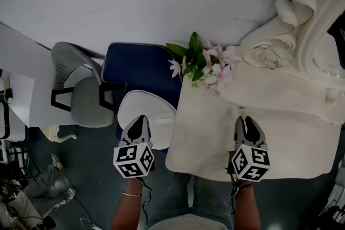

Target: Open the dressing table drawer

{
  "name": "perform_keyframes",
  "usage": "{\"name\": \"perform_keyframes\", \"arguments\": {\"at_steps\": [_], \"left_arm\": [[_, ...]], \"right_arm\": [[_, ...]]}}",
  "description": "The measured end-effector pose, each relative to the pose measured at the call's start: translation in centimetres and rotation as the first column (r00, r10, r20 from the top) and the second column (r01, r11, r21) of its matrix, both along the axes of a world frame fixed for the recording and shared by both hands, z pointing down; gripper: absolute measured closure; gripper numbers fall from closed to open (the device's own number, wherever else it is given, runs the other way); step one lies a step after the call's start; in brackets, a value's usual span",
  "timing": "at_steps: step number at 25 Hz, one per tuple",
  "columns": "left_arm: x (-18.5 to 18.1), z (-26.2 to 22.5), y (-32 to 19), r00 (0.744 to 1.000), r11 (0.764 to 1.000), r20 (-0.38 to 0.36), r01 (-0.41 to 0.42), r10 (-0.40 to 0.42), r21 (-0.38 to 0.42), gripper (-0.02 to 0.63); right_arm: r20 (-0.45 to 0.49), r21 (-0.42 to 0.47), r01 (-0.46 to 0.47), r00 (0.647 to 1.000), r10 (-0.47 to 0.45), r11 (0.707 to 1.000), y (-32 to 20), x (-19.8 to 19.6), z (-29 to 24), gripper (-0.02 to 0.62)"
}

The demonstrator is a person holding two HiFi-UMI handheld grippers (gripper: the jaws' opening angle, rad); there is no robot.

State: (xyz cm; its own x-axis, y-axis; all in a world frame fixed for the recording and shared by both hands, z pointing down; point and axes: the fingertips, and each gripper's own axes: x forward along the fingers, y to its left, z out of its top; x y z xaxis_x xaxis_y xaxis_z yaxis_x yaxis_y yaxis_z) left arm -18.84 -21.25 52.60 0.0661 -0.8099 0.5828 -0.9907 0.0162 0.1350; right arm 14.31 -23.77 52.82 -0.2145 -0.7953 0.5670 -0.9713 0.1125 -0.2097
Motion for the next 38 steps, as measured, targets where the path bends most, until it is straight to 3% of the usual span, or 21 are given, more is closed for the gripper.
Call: {"name": "perform_keyframes", "arguments": {"at_steps": [38], "left_arm": [[-1.6,2.2,-0.4,0.999,0.998,0.012,0.052,-0.051,-0.044,0.584]], "right_arm": [[-0.019,-0.052,-0.009,1.000,0.008,0.999,-2.8,-0.2,3.2,0.463]]}}
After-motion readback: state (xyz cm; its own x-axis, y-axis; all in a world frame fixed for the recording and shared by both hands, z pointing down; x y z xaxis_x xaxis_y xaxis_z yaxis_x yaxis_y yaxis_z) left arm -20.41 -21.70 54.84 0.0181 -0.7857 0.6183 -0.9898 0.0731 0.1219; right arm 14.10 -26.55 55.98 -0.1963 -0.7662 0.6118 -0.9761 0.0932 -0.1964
